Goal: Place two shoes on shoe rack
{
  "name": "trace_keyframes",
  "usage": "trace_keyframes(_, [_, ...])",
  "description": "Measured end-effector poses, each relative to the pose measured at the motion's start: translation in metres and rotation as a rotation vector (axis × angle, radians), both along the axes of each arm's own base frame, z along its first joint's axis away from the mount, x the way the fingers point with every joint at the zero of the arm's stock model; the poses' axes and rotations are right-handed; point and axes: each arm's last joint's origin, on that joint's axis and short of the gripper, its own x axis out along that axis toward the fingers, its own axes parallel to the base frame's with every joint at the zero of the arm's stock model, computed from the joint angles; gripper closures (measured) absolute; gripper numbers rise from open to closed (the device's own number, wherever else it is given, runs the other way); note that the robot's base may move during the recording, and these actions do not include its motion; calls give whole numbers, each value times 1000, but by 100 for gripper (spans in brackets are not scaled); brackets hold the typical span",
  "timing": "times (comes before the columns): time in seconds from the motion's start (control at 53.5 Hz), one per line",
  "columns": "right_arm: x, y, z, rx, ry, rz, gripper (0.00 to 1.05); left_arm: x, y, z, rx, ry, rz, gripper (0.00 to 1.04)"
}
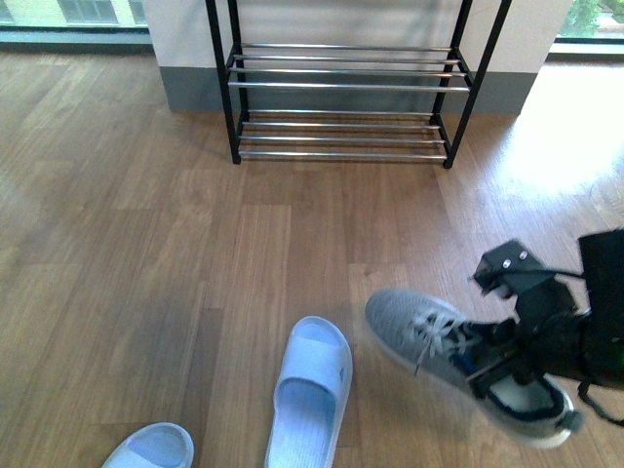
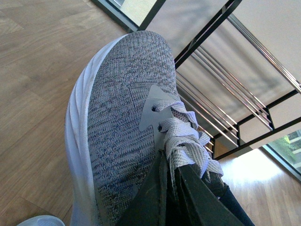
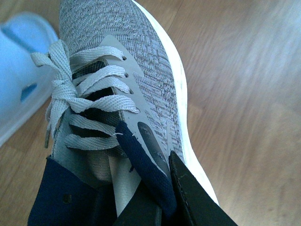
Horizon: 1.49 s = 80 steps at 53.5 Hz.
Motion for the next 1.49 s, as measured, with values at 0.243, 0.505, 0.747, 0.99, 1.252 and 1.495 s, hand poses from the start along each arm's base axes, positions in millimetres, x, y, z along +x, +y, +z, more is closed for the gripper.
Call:
trace_keyframes(0.243, [-12,-13,110,37,-234,-11,103,0,0,0,0,0,0,103])
trace_keyframes(0.505, [-79,-27,198,82,-492,-59,103,0,0,0,0,0,0,103])
trace_keyframes(0.747, [-187,-21,213,200,-671,-128,103,0,0,0,0,0,0,103])
trace_keyframes(0.99, [-195,-19,219,211,-739,-126,103,0,0,0,0,0,0,103])
trace_keyframes(1.252, [-195,-19,219,215,-740,-131,103,0,0,0,0,0,0,103])
trace_keyframes(1.495, [-195,-19,219,216,-740,-132,103,0,0,0,0,0,0,103])
